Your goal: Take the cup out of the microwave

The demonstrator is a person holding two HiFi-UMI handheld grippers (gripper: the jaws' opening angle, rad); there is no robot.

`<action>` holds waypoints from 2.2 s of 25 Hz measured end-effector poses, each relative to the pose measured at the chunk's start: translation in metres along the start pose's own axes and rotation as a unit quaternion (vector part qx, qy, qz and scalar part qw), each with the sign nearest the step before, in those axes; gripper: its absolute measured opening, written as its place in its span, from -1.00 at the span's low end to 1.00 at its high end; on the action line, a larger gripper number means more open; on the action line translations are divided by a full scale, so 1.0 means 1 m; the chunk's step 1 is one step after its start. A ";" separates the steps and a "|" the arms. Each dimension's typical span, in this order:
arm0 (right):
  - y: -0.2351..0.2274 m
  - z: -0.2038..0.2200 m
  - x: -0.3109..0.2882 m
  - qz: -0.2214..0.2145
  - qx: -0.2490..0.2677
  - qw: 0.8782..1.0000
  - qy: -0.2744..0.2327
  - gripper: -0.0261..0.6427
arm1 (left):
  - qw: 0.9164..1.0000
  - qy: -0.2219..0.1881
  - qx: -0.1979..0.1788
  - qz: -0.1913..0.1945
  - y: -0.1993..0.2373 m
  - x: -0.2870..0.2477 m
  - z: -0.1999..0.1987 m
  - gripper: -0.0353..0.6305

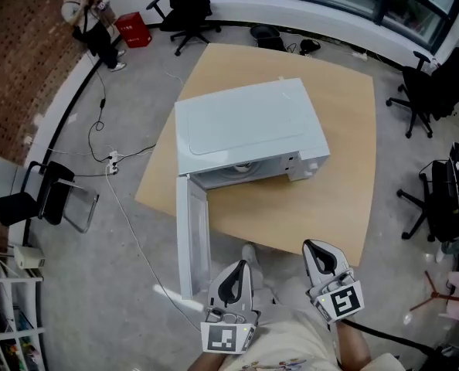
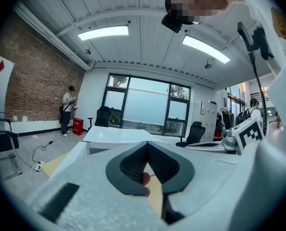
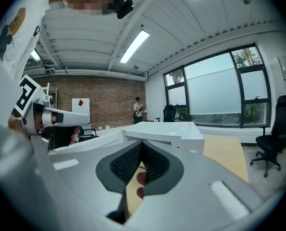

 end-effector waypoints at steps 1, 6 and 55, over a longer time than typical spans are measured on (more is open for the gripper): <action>-0.002 -0.005 -0.013 0.004 0.001 1.000 -0.003 -0.90 | 1.000 0.002 0.000 0.005 0.008 -0.009 -0.002 -0.89; -0.015 -0.020 -0.057 0.002 -0.006 1.000 0.002 -0.90 | 1.000 0.012 0.011 0.010 0.032 -0.044 -0.012 -0.89; -0.093 0.102 -0.184 -0.043 -0.064 0.995 0.069 -0.90 | 0.990 -0.036 -0.086 -0.107 0.159 -0.379 0.131 0.30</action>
Point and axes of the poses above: the fingertips, and each gripper's own axes: x backward along the fingers, y to its left, z out of its underside, the point moved 7 cm from there along x, backward along the fingers, and after that the axes turned 4 degrees about y, right-handed, at the moved point
